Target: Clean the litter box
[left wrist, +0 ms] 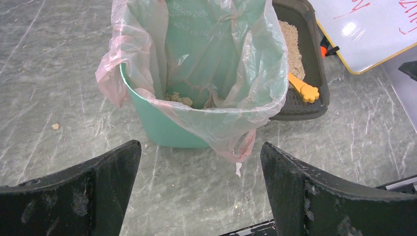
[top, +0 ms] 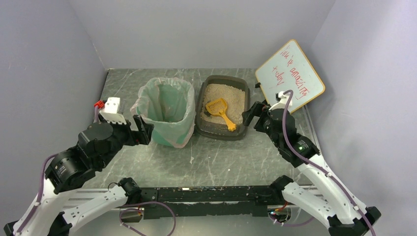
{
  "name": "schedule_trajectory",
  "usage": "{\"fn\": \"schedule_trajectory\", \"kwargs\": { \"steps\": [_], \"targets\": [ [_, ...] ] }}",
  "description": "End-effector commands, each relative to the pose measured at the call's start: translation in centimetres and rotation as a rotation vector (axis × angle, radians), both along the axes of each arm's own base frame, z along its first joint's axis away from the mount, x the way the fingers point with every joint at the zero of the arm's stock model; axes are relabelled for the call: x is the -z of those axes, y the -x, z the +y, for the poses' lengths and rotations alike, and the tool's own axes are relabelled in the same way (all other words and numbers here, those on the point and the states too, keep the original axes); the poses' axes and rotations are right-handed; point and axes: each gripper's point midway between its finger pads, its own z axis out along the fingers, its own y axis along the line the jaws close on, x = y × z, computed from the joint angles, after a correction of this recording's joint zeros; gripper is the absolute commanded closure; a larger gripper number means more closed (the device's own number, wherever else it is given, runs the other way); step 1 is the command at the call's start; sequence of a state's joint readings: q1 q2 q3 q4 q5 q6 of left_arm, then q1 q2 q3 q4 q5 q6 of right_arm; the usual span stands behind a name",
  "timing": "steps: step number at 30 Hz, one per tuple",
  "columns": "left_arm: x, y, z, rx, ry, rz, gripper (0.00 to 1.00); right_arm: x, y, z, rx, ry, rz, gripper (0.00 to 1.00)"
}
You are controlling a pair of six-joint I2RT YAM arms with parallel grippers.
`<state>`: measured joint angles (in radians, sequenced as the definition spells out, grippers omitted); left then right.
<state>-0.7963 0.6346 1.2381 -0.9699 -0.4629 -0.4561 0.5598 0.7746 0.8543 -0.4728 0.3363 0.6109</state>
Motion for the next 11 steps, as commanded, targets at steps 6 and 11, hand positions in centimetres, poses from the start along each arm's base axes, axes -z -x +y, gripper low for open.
{"fn": "schedule_trajectory", "kwargs": {
  "steps": [6, 11],
  "targets": [
    [-2.1, -0.8, -0.6, 0.016, -0.009, -0.048, 0.03, -6.0, 4.3, -4.4, 0.079, -0.021, -0.086, 0.00],
    [-2.2, -1.5, -1.3, 0.022, -0.016, -0.053, 0.03, -7.6, 5.2, -5.3, 0.094, -0.004, -0.081, 0.00]
  ]
}}
